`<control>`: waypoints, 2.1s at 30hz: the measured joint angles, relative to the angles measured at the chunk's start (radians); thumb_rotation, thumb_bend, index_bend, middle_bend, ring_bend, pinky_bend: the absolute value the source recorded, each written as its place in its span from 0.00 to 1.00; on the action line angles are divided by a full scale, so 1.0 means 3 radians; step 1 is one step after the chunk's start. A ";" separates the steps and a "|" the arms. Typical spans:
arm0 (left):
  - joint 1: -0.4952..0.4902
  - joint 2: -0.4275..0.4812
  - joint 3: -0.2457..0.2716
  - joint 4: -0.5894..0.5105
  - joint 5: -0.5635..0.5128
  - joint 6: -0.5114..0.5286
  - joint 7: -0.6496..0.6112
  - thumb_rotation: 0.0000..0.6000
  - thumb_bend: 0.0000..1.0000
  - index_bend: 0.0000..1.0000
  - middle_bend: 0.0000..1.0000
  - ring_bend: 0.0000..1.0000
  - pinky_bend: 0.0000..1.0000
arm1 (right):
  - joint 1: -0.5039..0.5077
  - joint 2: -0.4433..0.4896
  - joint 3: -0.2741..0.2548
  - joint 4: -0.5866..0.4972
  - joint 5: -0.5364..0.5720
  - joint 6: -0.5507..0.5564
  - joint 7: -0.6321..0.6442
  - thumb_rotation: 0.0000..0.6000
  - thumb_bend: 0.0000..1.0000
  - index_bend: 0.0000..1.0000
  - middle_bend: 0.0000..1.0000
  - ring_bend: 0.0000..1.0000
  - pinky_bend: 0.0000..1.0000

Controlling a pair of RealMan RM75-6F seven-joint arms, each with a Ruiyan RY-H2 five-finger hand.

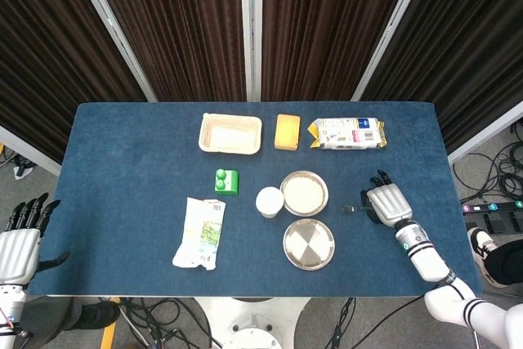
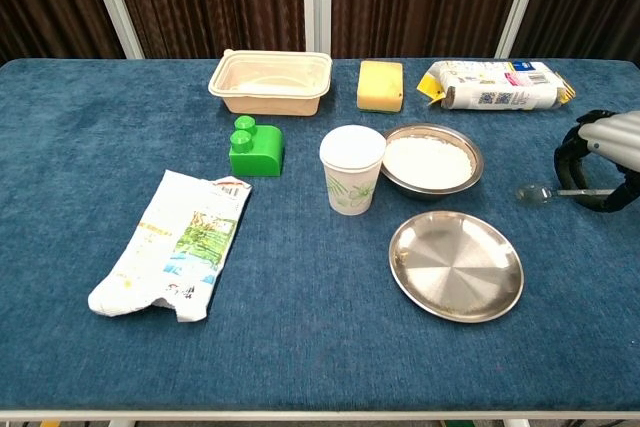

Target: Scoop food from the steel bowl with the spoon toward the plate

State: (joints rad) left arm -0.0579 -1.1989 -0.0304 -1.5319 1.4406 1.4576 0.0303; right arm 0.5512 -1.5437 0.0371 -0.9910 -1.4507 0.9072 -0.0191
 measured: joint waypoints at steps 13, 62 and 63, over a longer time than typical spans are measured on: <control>0.0010 -0.0005 -0.0004 0.0019 0.0053 0.0059 -0.0039 1.00 0.03 0.17 0.12 0.02 0.02 | 0.0518 0.1101 0.0212 -0.1298 0.0374 -0.0714 -0.0813 1.00 0.33 0.60 0.56 0.17 0.06; 0.0038 -0.0043 0.0013 0.0107 0.0096 0.0066 -0.0236 1.00 0.03 0.17 0.12 0.02 0.02 | 0.1761 0.0367 -0.0196 -0.1140 0.1945 -0.0763 -0.2237 1.00 0.33 0.62 0.56 0.19 0.04; 0.0036 -0.0037 0.0010 0.0095 0.0097 0.0069 -0.0228 1.00 0.03 0.17 0.12 0.02 0.02 | 0.1743 0.0376 -0.0189 -0.1140 0.1933 -0.0760 -0.2185 1.00 0.33 0.62 0.56 0.19 0.04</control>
State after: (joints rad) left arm -0.0470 -1.2100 -0.0275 -1.5034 1.4696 1.4783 -0.0382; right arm 1.0742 -1.4309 -0.0195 -1.3330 -0.8709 0.6792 -0.6746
